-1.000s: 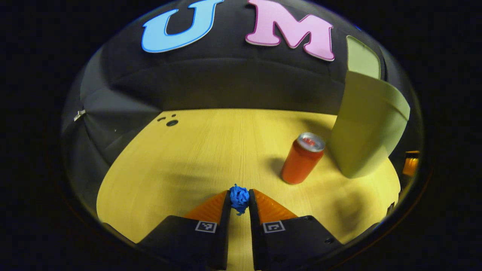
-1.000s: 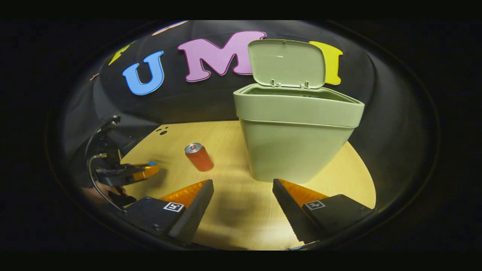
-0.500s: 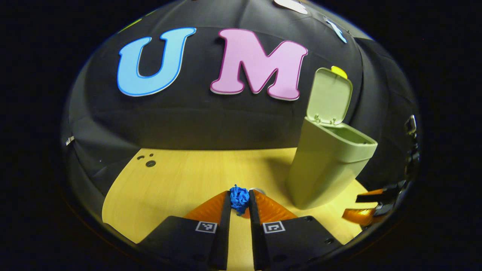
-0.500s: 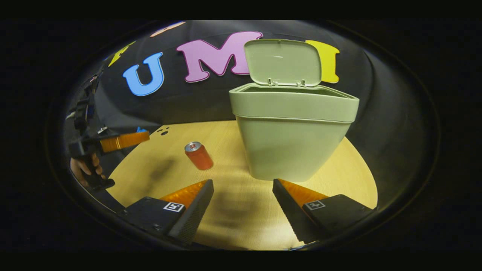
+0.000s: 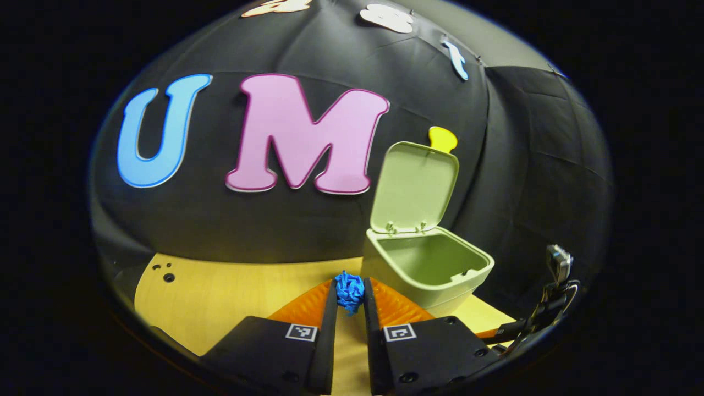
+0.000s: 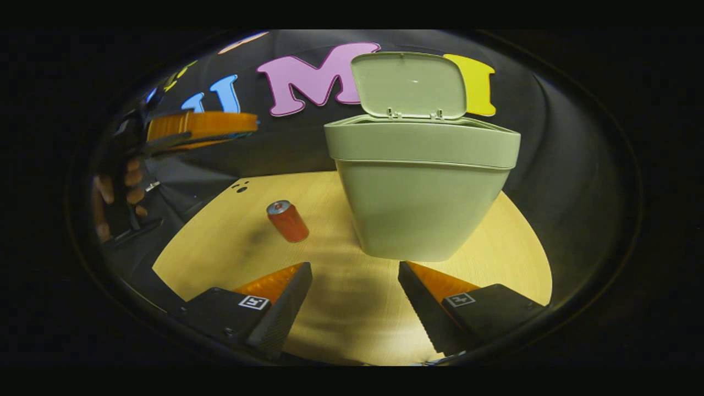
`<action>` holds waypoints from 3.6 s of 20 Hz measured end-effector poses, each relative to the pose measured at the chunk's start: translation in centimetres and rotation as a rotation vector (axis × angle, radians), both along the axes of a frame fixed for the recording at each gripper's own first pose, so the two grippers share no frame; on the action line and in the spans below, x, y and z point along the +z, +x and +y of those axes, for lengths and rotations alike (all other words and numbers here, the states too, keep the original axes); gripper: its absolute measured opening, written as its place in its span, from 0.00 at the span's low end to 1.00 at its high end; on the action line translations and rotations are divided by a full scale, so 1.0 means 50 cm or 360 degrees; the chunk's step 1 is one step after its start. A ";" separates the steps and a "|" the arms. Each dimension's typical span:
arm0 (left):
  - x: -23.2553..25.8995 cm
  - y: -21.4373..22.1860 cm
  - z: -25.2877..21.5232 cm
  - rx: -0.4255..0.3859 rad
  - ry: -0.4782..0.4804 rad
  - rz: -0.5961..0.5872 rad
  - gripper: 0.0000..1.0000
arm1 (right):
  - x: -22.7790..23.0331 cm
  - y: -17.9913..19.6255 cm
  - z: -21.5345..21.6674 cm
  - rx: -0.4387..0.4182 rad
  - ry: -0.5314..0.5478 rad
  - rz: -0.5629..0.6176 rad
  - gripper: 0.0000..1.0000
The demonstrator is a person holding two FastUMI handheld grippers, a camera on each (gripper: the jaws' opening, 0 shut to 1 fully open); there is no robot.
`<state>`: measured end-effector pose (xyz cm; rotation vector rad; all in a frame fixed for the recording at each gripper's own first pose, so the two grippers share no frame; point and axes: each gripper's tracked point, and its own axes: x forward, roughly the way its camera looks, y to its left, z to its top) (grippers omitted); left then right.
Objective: Press the lid of the desktop garbage bin to open it, pick up the crumpled paper on the desktop and throw it into the bin, then pick up the pop can on the desktop and drop it into the bin, and finally close the garbage bin lid.
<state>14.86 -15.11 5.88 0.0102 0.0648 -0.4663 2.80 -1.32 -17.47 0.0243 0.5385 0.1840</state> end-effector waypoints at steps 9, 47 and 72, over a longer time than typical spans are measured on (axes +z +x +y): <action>0.003 0.049 -0.196 -0.0236 0.0070 -0.0015 0.29 | -0.015 0.001 -0.033 0.0023 0.0006 0.0017 0.99; -0.163 -0.148 0.418 0.0608 -0.0062 0.0138 0.96 | -0.092 0.011 0.181 0.0240 -0.0094 0.0132 0.99; -0.476 -0.381 0.701 0.1296 -0.0414 0.0687 0.96 | -0.212 0.289 0.353 0.0251 -0.0174 0.0233 0.99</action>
